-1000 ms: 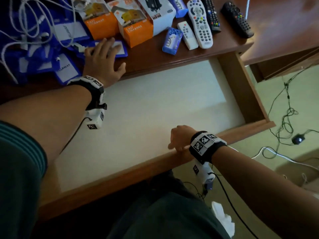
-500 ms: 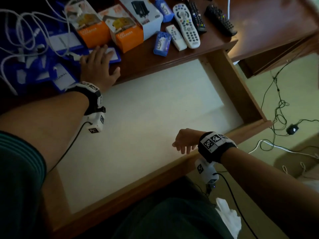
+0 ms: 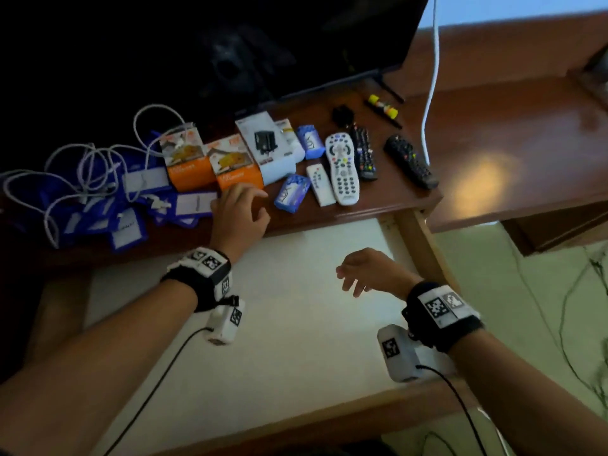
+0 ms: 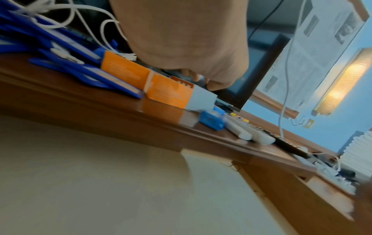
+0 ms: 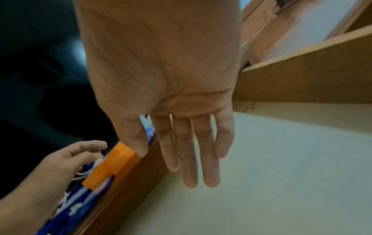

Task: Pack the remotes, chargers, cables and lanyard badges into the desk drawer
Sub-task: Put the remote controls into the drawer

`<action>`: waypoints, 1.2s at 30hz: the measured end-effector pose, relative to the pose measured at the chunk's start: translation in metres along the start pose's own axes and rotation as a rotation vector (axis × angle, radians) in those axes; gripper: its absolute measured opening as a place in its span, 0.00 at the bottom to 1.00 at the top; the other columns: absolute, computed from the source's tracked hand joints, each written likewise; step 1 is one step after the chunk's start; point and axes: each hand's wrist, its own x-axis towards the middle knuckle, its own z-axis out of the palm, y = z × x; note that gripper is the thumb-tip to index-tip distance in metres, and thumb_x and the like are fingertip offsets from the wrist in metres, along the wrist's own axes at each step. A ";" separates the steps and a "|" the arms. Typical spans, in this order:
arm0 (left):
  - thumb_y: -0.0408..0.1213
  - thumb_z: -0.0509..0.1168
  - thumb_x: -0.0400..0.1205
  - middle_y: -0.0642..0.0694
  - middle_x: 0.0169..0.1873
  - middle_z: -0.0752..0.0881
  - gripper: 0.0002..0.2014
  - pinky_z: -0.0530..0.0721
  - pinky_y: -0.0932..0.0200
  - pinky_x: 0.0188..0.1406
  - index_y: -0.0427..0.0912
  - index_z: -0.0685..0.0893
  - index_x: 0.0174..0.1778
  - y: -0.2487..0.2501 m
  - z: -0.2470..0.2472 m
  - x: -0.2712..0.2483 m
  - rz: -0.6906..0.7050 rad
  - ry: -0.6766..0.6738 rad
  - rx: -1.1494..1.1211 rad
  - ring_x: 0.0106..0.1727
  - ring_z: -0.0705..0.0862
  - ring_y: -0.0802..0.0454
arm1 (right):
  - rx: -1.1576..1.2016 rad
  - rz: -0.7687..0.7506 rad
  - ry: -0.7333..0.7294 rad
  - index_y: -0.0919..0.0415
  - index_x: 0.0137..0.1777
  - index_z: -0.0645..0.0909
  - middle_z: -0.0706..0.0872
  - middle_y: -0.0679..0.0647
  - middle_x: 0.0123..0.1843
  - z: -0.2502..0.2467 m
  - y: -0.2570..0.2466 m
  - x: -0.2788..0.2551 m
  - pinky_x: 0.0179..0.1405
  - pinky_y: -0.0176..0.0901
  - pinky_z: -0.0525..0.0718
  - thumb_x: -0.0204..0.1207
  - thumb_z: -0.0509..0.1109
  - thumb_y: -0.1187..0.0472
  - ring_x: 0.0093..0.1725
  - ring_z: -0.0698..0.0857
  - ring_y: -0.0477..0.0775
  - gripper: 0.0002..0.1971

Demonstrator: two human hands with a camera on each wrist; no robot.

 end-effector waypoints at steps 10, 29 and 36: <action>0.32 0.68 0.78 0.51 0.50 0.85 0.08 0.75 0.67 0.50 0.42 0.86 0.52 0.161 0.054 0.034 -0.342 -0.150 -0.430 0.51 0.83 0.56 | -0.098 -0.261 0.584 0.53 0.23 0.72 0.76 0.52 0.29 -0.136 0.036 0.035 0.34 0.42 0.67 0.71 0.72 0.67 0.36 0.79 0.59 0.19; 0.50 0.62 0.77 0.52 0.84 0.45 0.39 0.47 0.36 0.78 0.54 0.52 0.83 0.213 0.136 0.110 -0.168 -0.574 0.350 0.83 0.40 0.40 | -0.536 -0.182 0.854 0.60 0.56 0.80 0.78 0.61 0.55 -0.160 0.077 0.085 0.51 0.56 0.77 0.59 0.72 0.60 0.55 0.78 0.66 0.22; 0.51 0.64 0.77 0.44 0.73 0.67 0.30 0.57 0.37 0.75 0.47 0.69 0.75 0.228 0.160 0.094 -0.172 -0.246 0.381 0.79 0.59 0.43 | -0.335 -0.224 0.871 0.60 0.55 0.79 0.74 0.64 0.66 -0.159 0.089 0.083 0.45 0.58 0.82 0.62 0.69 0.69 0.51 0.75 0.67 0.19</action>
